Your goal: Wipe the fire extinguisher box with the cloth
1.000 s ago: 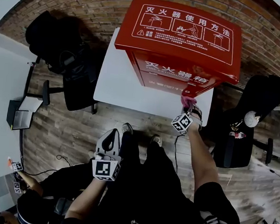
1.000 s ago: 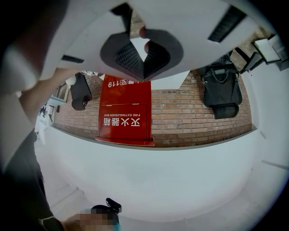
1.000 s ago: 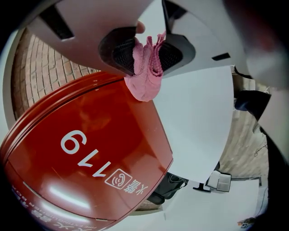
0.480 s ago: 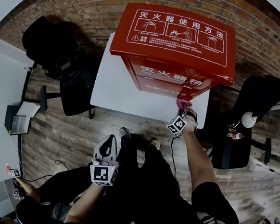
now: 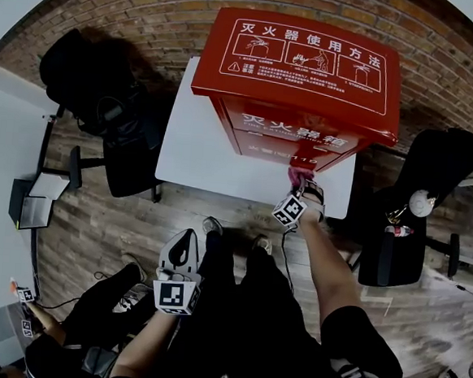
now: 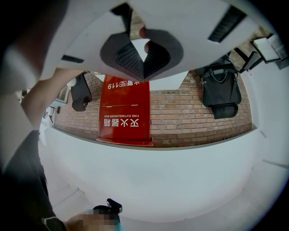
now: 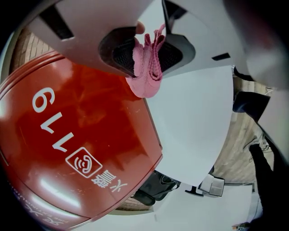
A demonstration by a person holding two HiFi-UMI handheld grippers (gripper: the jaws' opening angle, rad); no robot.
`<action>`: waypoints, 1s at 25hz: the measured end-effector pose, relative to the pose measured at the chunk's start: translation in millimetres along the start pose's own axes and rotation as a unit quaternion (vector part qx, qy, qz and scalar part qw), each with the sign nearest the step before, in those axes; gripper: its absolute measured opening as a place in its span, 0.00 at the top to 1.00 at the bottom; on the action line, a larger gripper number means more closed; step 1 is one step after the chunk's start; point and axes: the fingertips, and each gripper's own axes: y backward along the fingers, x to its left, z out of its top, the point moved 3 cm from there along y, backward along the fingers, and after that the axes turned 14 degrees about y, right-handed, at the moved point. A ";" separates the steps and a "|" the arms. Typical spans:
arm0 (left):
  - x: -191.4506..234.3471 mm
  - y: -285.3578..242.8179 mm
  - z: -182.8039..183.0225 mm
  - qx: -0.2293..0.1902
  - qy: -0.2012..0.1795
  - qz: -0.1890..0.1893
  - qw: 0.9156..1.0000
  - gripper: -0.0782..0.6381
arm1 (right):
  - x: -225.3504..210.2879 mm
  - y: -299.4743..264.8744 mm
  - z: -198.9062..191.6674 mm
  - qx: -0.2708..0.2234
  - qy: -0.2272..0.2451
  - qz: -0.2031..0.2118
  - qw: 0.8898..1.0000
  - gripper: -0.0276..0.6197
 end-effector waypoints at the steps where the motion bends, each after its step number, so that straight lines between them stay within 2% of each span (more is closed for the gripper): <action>1: 1.0 0.7 0.5 -0.001 0.001 0.001 1.000 0.86 | 0.3 -0.5 3.3 -0.001 0.002 0.001 1.000 0.78; 7: 7.9 4.9 3.4 -0.004 0.000 0.006 1.000 0.86 | -0.3 -0.7 6.5 0.003 0.003 -0.001 1.000 0.78; 25: 1.6 7.4 3.1 -0.016 0.003 -0.005 1.000 0.86 | -33.0 30.6 11.3 0.016 0.026 -0.064 0.997 0.78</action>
